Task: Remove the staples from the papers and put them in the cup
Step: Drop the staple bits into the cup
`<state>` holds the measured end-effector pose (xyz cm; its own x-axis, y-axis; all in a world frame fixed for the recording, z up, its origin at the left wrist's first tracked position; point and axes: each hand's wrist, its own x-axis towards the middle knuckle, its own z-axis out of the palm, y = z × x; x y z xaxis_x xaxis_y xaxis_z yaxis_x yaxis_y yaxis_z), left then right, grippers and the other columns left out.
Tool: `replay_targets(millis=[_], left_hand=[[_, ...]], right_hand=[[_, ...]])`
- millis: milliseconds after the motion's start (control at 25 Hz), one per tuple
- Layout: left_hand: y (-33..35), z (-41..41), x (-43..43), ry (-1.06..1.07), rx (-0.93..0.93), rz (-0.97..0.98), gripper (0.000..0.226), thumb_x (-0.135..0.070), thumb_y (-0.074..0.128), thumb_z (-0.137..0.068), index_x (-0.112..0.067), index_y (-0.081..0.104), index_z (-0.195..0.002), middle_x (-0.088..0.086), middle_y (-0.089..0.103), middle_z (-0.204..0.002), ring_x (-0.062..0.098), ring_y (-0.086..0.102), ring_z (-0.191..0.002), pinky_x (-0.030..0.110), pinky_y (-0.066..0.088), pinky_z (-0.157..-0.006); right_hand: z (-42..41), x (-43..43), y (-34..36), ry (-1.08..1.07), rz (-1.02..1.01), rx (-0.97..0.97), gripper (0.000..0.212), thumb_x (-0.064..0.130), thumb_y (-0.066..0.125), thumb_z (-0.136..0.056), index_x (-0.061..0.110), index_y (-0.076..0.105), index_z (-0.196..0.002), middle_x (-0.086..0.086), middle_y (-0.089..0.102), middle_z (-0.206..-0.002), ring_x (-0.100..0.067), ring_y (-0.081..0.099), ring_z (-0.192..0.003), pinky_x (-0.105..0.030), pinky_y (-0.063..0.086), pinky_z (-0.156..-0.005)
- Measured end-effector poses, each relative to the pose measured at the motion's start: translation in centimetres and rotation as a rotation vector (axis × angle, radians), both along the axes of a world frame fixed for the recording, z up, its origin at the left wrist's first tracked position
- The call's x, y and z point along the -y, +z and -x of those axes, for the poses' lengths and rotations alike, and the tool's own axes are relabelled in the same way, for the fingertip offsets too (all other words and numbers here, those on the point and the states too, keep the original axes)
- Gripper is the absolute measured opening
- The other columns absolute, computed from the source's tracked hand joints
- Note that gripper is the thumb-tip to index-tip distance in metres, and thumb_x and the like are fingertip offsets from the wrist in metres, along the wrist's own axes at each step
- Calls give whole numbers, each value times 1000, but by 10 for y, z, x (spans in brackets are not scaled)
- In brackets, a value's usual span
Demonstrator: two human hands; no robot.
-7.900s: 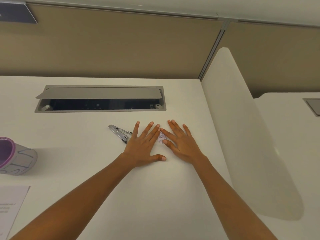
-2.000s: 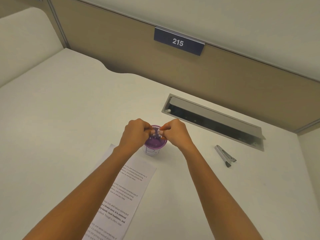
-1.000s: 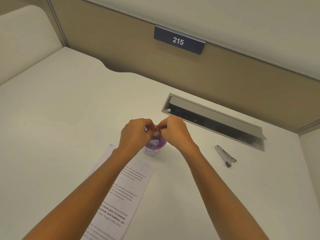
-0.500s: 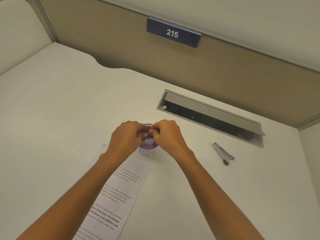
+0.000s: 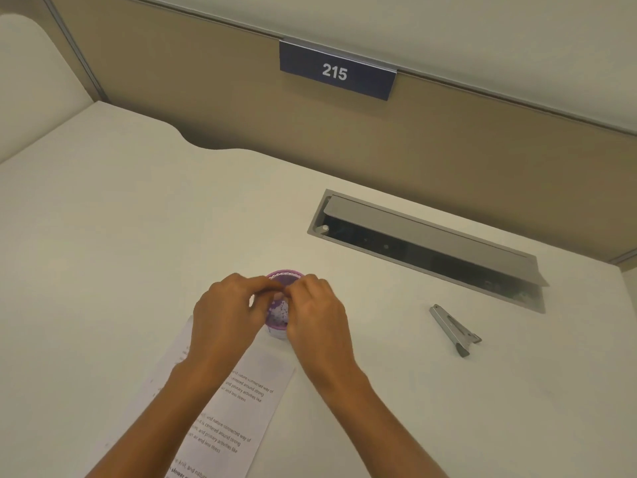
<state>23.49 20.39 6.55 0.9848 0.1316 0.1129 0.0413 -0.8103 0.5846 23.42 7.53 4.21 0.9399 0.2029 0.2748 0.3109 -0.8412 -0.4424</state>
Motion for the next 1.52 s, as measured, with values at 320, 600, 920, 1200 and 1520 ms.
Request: replay_targets(millis=[320,600,920,1200,1520], left_hand=[[-22,3,8,24,9,16,27,-9,69,-84,-33,75,-94,-4,69,-91,22,55,-84,19,37,-60],[-26,2,9,88,31,115,30,-5,74,-77,-32,73,-91,0,64,-93,24,60,-93,33,50,-67],[-30,5,12,111,99,163,30,1,71,-80,-25,74,-95,0,66,-91,29,62,-91,46,53,-73],[-29,8,16,149,73,119,26,-2,73,-78,-22,75,-94,4,62,-95,29,56,-100,34,43,-70],[-24,7,15,88,167,39,18,-16,62,-80,-22,74,-92,-6,70,-83,20,53,-92,43,46,-77]], right_hand=[[3,1,-16,-31,-84,67,36,16,85,-66,11,69,-97,-1,68,-94,-16,64,-83,-19,54,-63],[3,-5,-19,-38,-110,108,27,7,79,-69,11,68,-94,0,66,-87,-16,62,-79,-19,51,-59],[4,-12,-15,-41,-121,92,34,12,83,-68,9,71,-99,-1,71,-91,-14,68,-75,-19,58,-61],[4,-14,-10,-87,-67,58,38,20,87,-62,10,71,-96,-3,70,-90,-19,67,-84,-23,59,-59],[4,-12,-12,-85,-113,98,33,11,85,-65,9,71,-94,-3,70,-86,-18,66,-75,-22,56,-59]])
